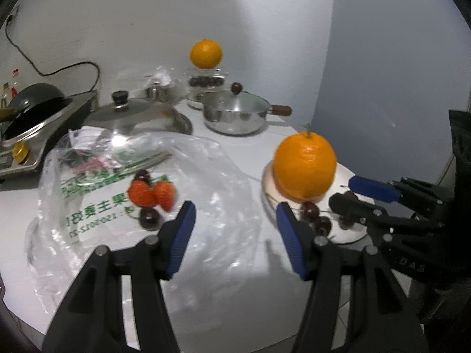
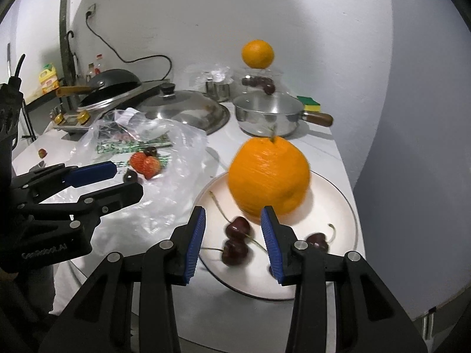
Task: Organize fruits
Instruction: 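Withdraw both open grippers from the plate toward the bag, then move the right gripper to a red strawberry in the bag and close on it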
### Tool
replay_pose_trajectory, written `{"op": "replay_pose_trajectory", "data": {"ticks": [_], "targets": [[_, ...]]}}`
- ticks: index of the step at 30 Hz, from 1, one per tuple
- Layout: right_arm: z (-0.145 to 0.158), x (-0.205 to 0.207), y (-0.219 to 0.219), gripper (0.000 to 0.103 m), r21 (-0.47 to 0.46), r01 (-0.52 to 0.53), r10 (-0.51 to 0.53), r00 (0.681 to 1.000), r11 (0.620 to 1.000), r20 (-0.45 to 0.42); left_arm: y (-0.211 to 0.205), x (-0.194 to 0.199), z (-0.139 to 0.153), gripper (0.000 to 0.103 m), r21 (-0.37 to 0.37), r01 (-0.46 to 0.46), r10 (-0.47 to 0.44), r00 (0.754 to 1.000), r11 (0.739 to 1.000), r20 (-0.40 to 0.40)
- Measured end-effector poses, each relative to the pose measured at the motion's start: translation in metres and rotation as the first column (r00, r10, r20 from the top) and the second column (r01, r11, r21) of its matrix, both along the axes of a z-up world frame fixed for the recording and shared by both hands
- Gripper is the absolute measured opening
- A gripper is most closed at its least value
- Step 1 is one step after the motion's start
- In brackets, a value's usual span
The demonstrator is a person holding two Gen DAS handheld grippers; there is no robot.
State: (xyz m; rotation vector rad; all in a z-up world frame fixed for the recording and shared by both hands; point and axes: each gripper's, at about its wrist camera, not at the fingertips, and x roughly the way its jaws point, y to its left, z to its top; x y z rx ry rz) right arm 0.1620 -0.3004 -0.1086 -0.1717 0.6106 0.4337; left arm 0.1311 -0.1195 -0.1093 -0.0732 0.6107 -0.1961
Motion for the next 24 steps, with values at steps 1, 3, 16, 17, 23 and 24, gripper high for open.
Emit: {"op": "replay_pose_trajectory", "data": {"ticks": [1, 3, 16, 17, 23, 24], "targets": [[0.000, 0.000, 0.004, 0.042, -0.002, -0.004, 0.004, 1.000, 1.000, 0.001, 0.006, -0.001, 0.000, 0.059, -0.003, -0.008, 0.008, 1.000, 1.000, 0.000], [0.001, 0.000, 0.012, 0.042, -0.007, -0.011, 0.011, 1.000, 1.000, 0.001, 0.017, -0.002, -0.001, 0.059, -0.005, -0.025, 0.025, 1.000, 1.000, 0.000], [0.000, 0.009, 0.063, 0.042, -0.035, -0.066, 0.066, 0.998, 0.997, -0.003, 0.066, -0.004, -0.009, 0.059, -0.029, -0.101, 0.101, 0.995, 0.994, -0.003], [0.000, 0.009, 0.066, 0.042, -0.037, -0.069, 0.069, 0.998, 0.997, -0.004, 0.069, -0.004, -0.010, 0.059, -0.031, -0.105, 0.105, 0.994, 0.994, -0.005], [-0.003, 0.015, 0.085, 0.042, -0.046, -0.098, 0.098, 0.995, 0.994, -0.012, 0.084, -0.001, -0.014, 0.059, -0.041, -0.130, 0.130, 0.991, 0.991, -0.011], [-0.003, 0.016, 0.087, 0.042, -0.046, -0.103, 0.102, 0.995, 0.994, -0.013, 0.086, 0.000, -0.015, 0.059, -0.042, -0.133, 0.133, 0.991, 0.990, -0.012]]}}
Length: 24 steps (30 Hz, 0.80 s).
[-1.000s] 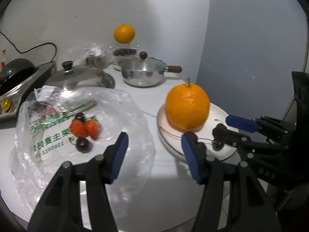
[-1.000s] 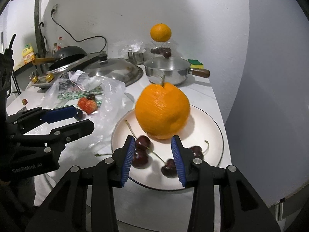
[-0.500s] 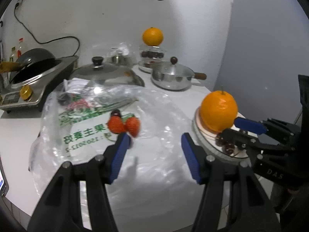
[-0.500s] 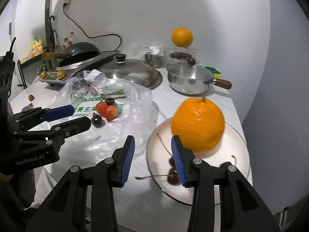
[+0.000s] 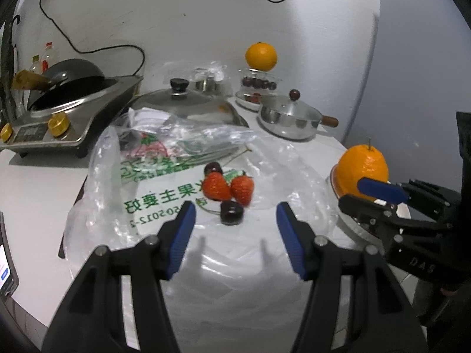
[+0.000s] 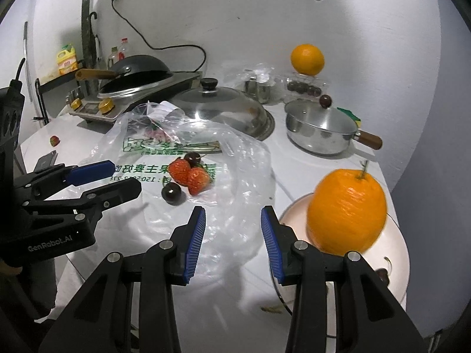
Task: Organize fruits
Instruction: 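Move the right gripper to a red strawberry in the bag and close on it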
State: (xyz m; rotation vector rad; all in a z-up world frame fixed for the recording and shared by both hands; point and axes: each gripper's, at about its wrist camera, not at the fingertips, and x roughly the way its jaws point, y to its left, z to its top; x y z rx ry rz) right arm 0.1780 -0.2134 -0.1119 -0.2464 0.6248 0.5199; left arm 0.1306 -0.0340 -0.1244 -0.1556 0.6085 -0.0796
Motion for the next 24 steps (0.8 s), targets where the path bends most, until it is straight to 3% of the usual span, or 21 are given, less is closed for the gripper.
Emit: {"op": "replay_pose_trajectory", "data": {"ticks": [24], "targets": [[-0.015, 0.032, 0.044, 0.042, 0.006, -0.070, 0.070, 0.997, 0.998, -0.035, 0.029, 0.018, -0.011, 0.059, -0.003, -0.054, 0.054, 0.998, 0.999, -0.015]]}}
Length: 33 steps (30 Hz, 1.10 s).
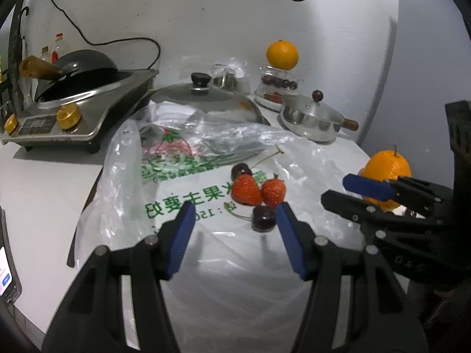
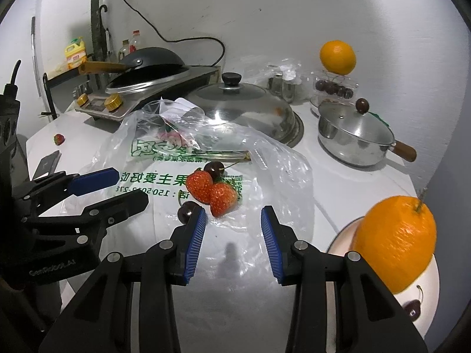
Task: Organize fruits
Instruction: 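Move the right gripper to a red strawberry in the bag and close on it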
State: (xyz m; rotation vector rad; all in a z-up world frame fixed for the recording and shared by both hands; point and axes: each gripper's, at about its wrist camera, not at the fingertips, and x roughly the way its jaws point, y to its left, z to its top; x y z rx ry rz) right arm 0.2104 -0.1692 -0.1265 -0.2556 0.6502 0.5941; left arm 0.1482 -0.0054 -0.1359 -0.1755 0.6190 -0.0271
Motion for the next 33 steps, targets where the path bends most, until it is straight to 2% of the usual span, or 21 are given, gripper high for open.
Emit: {"op": "replay_pose_trajectory", "data": {"ticks": [2, 5, 33], "targets": [[-0.002, 0.004, 0.003, 0.042, 0.001, -0.003, 0.003, 1.000, 1.000, -0.005, 0.003, 0.002, -0.001, 0.059, -0.002, -0.003, 0.003, 1.000, 1.000, -0.002], [-0.004, 0.009, 0.008, 0.042, 0.004, -0.007, 0.007, 1.000, 1.000, -0.013, 0.006, 0.004, -0.003, 0.064, -0.009, -0.003, 0.003, 1.000, 1.000, -0.005], [-0.034, 0.053, 0.035, 0.042, 0.012, 0.013, -0.011, 0.993, 1.000, -0.121, 0.018, 0.017, -0.019, 0.065, -0.017, -0.025, 0.025, 0.999, 1.000, -0.036]]}}
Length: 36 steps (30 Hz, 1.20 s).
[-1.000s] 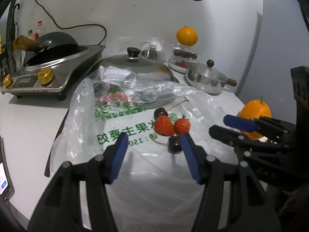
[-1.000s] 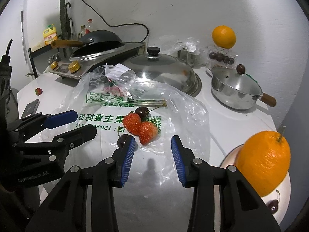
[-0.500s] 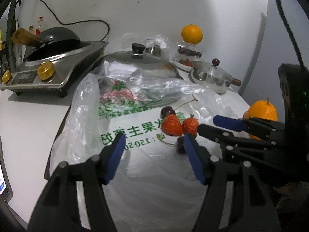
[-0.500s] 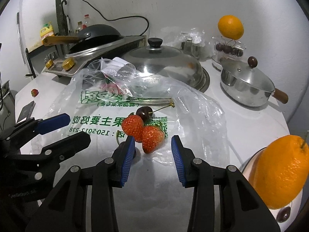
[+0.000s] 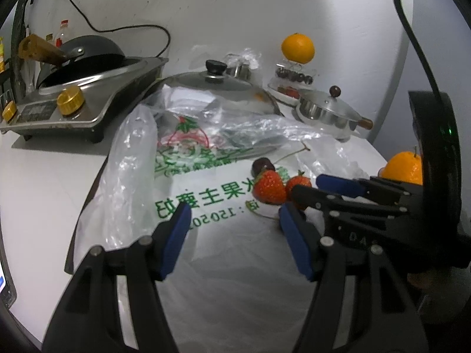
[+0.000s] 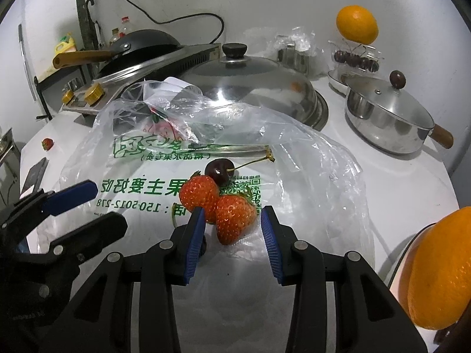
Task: Organize fruits
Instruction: 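Move the right gripper to a red strawberry in the bag and close on it, then lift the strawberry with the right gripper while the left gripper closes on a dark cherry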
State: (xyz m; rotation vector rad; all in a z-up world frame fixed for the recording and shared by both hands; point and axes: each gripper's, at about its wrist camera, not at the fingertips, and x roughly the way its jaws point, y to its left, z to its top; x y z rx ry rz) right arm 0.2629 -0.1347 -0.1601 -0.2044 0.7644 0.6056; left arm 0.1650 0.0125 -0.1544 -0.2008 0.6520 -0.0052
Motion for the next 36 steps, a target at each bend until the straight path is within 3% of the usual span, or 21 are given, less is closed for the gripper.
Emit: {"op": "replay_pose_trajectory", "data": {"ticks": [10, 12, 27, 36], "targets": [[-0.006, 0.008, 0.001, 0.041, 0.000, -0.008, 0.008, 0.999, 1.000, -0.053, -0.003, 0.003, -0.002, 0.065, 0.008, 0.002, -0.002, 1.000, 1.000, -0.012], [-0.005, 0.007, 0.000, 0.033, 0.002, -0.010, 0.010, 0.999, 1.000, -0.050, -0.005, 0.003, -0.002, 0.065, 0.011, 0.006, -0.006, 1.000, 1.000, -0.014], [0.012, -0.001, -0.034, 0.032, 0.039, -0.005, 0.005, 1.000, 0.999, 0.001, -0.045, 0.019, -0.005, 0.065, 0.074, 0.079, -0.075, 0.995, 0.994, -0.059], [0.015, 0.002, -0.049, 0.032, 0.073, -0.007, 0.007, 1.000, 0.997, 0.007, -0.061, 0.032, -0.008, 0.065, 0.124, 0.079, -0.067, 0.993, 0.989, -0.098]]}}
